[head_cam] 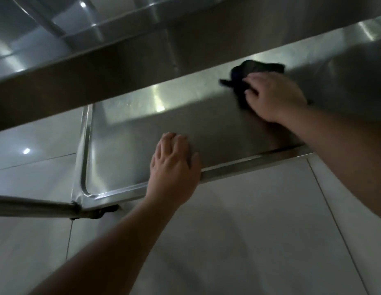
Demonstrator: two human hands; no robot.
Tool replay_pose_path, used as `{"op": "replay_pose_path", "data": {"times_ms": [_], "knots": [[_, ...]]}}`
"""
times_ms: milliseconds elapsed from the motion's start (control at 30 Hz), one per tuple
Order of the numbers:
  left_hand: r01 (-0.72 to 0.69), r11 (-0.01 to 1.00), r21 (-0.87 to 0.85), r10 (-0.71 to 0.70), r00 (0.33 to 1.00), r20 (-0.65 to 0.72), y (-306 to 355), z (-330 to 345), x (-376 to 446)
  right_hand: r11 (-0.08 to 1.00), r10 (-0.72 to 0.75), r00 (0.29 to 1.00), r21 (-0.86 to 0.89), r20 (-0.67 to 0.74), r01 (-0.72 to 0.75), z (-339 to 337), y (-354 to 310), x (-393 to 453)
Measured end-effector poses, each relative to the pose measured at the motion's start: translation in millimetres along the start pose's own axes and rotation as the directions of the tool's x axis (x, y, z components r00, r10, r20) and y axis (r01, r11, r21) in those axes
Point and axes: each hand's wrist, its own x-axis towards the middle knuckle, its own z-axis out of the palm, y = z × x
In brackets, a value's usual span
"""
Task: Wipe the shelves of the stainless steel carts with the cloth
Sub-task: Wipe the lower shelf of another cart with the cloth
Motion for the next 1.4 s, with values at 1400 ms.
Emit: {"op": "replay_pose_path", "data": {"times_ms": [1400], "knots": [[0.354,0.925,0.138,-0.345,0.935,-0.081,-106.1,-41.9,-41.2,0.998,-0.031,0.985,-0.066,-0.169,0.020,-14.6,42.3,-156.4]]}}
